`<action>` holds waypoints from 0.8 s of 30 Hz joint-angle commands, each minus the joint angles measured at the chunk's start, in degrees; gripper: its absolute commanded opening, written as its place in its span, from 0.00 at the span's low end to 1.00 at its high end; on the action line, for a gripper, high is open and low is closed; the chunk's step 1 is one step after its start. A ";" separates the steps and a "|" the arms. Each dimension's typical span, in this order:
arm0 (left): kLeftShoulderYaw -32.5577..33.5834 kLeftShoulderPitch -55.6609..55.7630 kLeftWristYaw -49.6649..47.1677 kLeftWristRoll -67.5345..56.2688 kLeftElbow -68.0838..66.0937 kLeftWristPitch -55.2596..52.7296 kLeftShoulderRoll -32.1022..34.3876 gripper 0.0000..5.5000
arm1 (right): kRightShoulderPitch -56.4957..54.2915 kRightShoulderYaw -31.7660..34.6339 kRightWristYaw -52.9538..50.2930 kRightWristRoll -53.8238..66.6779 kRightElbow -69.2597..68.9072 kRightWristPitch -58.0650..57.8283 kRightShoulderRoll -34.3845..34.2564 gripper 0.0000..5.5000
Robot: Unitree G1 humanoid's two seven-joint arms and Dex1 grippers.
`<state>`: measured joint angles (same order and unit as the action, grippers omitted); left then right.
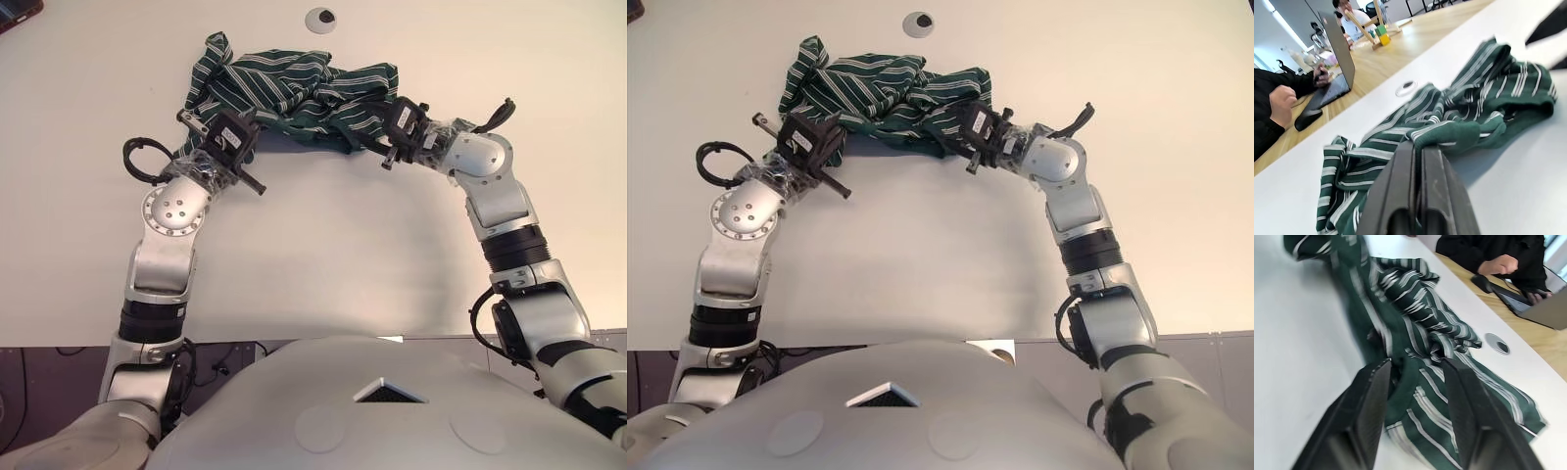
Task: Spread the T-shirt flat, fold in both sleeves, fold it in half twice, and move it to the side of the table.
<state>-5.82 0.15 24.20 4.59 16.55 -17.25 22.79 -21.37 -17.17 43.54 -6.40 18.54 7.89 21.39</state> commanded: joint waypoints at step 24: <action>9.60 26.89 13.52 -9.34 -10.69 -0.63 14.75 0.00 | -26.79 10.43 -2.84 10.38 17.57 2.60 -3.86 0.01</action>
<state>3.84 20.12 35.03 -5.25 12.95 -19.02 34.37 -42.28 -7.90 39.83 3.12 30.93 10.58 18.39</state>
